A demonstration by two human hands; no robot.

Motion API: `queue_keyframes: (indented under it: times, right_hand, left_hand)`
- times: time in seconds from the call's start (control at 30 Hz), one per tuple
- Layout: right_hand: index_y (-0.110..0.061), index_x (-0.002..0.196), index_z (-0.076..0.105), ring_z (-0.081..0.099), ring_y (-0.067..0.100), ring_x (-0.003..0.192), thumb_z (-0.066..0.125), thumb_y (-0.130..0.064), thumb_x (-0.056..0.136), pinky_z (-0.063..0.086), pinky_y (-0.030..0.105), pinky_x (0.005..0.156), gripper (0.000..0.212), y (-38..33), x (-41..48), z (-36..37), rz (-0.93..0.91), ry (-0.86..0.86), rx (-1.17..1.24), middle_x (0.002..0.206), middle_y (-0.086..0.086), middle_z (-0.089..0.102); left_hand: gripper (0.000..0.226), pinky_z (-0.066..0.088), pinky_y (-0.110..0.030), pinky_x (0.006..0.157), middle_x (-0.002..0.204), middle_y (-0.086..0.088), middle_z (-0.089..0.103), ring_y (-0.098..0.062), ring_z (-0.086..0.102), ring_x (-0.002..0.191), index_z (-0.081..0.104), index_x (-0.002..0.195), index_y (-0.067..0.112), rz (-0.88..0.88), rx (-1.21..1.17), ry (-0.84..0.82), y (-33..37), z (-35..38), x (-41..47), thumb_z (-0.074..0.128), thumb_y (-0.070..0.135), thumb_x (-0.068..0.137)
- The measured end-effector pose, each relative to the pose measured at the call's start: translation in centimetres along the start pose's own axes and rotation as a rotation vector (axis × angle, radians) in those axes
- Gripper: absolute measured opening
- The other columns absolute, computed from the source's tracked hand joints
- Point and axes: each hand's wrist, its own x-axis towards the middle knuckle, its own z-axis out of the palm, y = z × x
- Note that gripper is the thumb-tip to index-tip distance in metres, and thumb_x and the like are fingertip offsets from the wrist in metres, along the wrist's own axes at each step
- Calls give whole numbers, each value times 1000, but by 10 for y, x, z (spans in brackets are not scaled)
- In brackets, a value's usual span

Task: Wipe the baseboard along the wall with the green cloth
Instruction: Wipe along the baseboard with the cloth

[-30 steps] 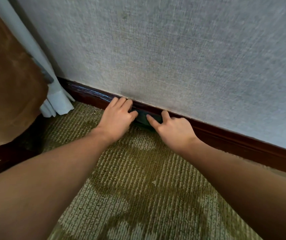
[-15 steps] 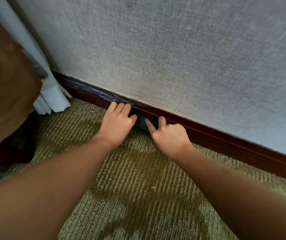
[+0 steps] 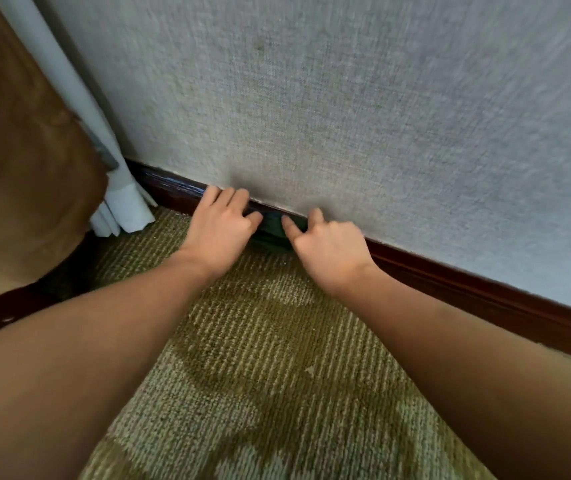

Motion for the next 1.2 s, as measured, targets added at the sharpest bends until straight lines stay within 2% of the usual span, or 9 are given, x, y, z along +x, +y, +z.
queue_keyframes:
  times: [0.1,0.2,0.27,0.33,0.4,0.47,0.7,0.9,1.2]
  right_hand:
    - [-15,145,18,60,29,78,37,-8,95,34,34,52,54,0,3,-6,7,32,11,113,15,45]
    - [-16,146,16,60,29,80,37,-10,95,33,35,54,55,4,2,-4,-1,18,13,115,15,44]
    - [-17,146,14,60,30,83,35,-12,96,33,35,56,55,7,1,-2,-3,3,9,119,16,42]
    - [-17,146,14,61,31,85,32,-12,96,33,35,57,53,7,1,-1,-5,0,4,120,16,41]
    - [-16,146,13,61,30,85,31,-12,96,33,35,57,53,7,3,0,-9,-3,-1,120,16,41]
    - [-16,146,11,61,30,84,32,-12,96,33,34,56,55,7,3,2,-14,-7,-6,120,16,40]
    - [-13,147,1,60,28,83,35,-10,95,32,34,55,61,5,4,14,-80,-6,-40,122,18,37]
    - [-12,147,1,61,29,84,34,-7,95,32,33,56,62,-5,12,14,-76,-30,-38,122,20,39]
    - [-16,147,2,59,27,83,38,-3,93,35,33,55,67,-20,26,10,-36,-83,29,124,21,41]
  left_hand:
    - [29,26,-39,86,105,-16,53,-33,46,102,63,112,8,-25,7,17,-7,-8,0,55,9,84]
    - [29,27,-38,90,110,-13,52,-31,45,107,60,116,13,-2,38,-30,-6,-12,3,50,13,88]
    - [23,35,-37,85,102,-11,57,-29,52,100,66,104,14,32,72,12,-3,-15,4,52,14,86]
    - [13,44,-31,74,84,-10,63,-28,60,82,72,83,14,87,113,65,-4,-17,6,61,14,76]
    - [5,47,-29,67,74,-10,63,-27,62,71,72,71,13,117,110,112,-6,-17,9,71,12,66]
    - [14,48,-29,64,70,-12,62,-28,62,66,71,67,11,138,100,108,-8,-15,10,80,10,56]
    - [19,49,-32,64,72,-13,62,-29,61,65,70,66,10,183,50,124,-14,-2,9,84,9,53]
    - [17,48,-32,65,75,-14,62,-29,61,65,70,67,10,184,35,133,-20,5,7,82,8,54]
    - [20,49,-35,65,76,-20,62,-32,62,66,69,67,5,100,-15,127,-31,7,3,81,1,52]
